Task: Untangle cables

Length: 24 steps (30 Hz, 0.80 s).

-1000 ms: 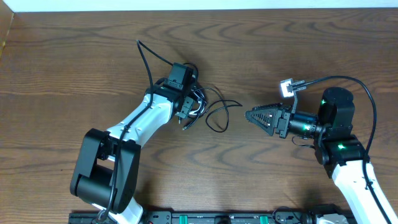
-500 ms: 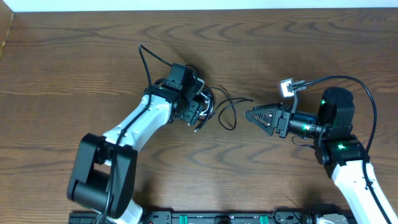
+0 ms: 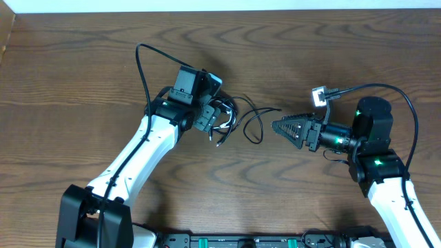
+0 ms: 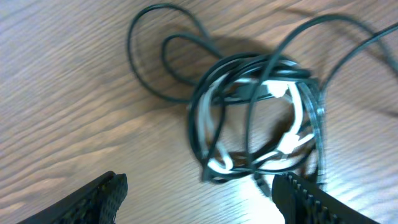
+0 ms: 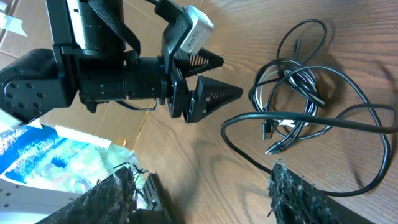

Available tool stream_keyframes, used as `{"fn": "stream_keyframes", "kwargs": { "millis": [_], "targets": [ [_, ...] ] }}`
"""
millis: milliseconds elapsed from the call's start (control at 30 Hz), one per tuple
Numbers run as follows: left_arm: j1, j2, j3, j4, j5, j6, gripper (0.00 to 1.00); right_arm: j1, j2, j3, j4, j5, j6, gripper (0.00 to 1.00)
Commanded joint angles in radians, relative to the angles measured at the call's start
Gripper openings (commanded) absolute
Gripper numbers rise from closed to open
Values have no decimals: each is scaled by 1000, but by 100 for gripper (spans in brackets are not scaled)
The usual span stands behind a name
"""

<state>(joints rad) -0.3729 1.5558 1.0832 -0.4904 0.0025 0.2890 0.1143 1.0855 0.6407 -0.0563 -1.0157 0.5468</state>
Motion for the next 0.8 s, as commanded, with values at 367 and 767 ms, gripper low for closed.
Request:
{"fn": "stream_keyframes", "kwargs": {
  "millis": [367,767],
  "targets": [
    [47,87,-30,6,99,25,79,-4,-1,11,-8,4,-13,68],
    [47,210,-32,87,111,25,74,-4,-1,11,-8,3,-13,67]
  ]
}}
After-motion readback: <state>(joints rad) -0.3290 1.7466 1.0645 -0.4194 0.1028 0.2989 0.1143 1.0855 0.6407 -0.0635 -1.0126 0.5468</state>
